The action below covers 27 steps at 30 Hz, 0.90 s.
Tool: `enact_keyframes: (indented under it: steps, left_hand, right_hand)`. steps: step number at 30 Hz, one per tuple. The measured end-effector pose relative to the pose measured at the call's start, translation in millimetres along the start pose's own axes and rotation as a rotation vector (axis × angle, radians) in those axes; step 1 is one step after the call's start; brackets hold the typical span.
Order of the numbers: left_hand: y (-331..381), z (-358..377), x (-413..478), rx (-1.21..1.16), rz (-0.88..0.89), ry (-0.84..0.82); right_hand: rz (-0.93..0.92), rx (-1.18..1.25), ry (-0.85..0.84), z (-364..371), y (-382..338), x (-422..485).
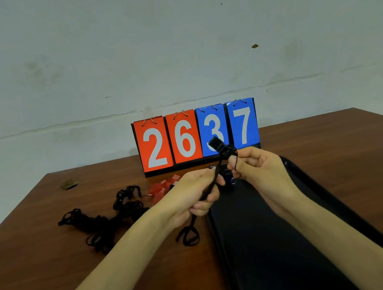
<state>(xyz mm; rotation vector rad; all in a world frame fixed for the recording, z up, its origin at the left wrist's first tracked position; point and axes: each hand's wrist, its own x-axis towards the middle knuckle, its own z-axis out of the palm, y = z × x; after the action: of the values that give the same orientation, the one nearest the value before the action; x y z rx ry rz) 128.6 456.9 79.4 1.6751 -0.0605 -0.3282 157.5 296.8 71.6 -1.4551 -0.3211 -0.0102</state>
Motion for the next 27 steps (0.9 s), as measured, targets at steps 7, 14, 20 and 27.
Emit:
enact_keyframes:
  steps: [7, 14, 20, 27]
  left_hand:
    - [7, 2, -5, 0.336, 0.097, 0.087]
    - [16, -7, -10, 0.637, 0.273, 0.177]
    - [23, -20, -13, 0.642, 0.316, 0.2]
    - [22, -32, -11, 0.611, 0.291, 0.184]
  right_hand:
    - [0.11, -0.107, 0.144, -8, 8, 9]
    - [-0.16, -0.676, 0.08, -3, 14, 5]
    - [-0.211, -0.784, -0.174, 0, 10, 0]
    - [-0.165, -0.666, -0.349, 3, 8, -2]
